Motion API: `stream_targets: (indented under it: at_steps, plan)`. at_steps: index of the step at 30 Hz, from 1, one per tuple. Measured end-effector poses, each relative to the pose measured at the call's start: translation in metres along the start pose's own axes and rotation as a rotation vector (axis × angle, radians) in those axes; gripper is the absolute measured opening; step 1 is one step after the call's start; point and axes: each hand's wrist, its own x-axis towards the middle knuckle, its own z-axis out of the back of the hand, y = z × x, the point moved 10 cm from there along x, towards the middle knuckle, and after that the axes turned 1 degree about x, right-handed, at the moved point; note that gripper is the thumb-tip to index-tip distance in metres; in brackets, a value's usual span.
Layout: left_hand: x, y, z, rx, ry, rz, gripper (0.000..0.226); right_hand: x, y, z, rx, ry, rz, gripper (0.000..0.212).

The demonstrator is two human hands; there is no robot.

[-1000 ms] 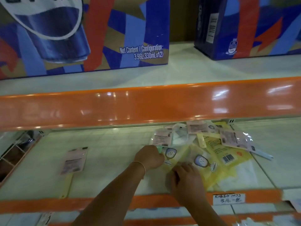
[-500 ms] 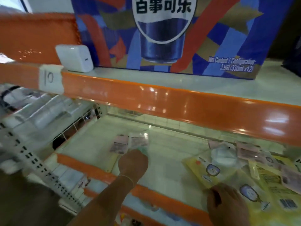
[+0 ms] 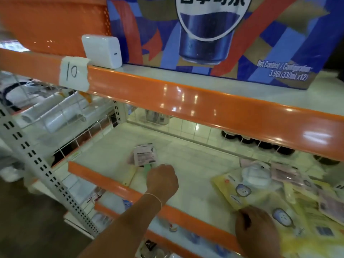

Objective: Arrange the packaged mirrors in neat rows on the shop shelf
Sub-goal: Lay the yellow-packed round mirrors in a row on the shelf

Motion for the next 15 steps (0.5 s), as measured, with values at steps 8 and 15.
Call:
stream_targets:
  at_steps: [8,15]
  plan:
    - [-0.026,-0.141,-0.004,-0.271,-0.112,-0.572,0.037,0.005,-0.019,0.018,0.262,0.11,-0.28,0.009]
    - [-0.053,-0.162,-0.021,-0.513,-0.265,-0.665,0.032,0.001,-0.099,0.059,0.568,-0.107,-0.777,0.016]
